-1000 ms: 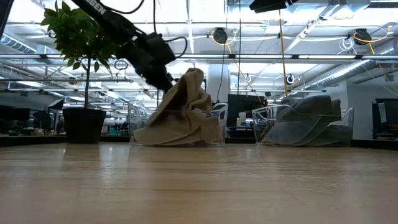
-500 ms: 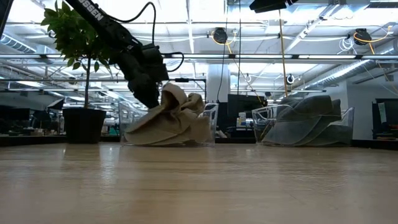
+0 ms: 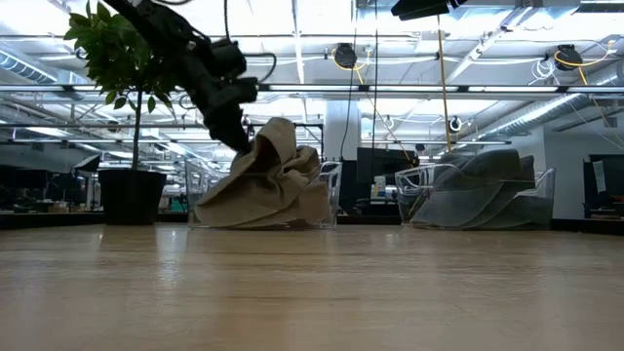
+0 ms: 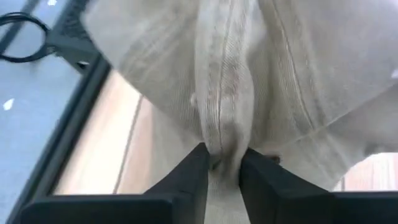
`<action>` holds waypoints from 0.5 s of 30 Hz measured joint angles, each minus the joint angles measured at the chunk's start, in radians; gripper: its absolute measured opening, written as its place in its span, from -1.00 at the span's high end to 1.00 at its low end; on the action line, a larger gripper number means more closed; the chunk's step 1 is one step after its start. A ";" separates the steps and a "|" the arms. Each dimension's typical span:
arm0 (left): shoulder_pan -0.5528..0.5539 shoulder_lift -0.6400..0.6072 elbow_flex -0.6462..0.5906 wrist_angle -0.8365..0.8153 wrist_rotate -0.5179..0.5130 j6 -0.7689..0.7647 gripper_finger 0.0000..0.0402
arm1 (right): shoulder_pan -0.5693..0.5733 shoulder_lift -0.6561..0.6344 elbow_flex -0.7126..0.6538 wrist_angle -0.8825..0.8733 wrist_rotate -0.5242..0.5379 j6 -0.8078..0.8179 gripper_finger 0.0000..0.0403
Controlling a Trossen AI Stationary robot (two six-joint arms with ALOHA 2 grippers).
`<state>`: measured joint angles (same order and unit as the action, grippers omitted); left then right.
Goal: Pick & Place hat
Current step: Put the brown cap into the left transparent bin
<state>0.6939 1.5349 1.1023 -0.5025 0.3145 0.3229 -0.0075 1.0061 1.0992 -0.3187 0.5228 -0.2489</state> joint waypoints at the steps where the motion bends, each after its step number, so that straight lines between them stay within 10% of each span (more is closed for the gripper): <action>1: -0.002 -0.019 0.000 -0.006 -0.013 -0.012 0.55 | 0.000 0.000 0.000 0.000 0.000 0.000 -0.89; 15: -0.064 -0.188 -0.005 -0.135 -0.116 -0.158 0.28 | 0.000 0.000 0.000 0.000 0.000 0.000 -0.89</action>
<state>0.6298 1.3473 1.0975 -0.6379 0.1980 0.1646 -0.0078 1.0065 1.0995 -0.3187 0.5228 -0.2492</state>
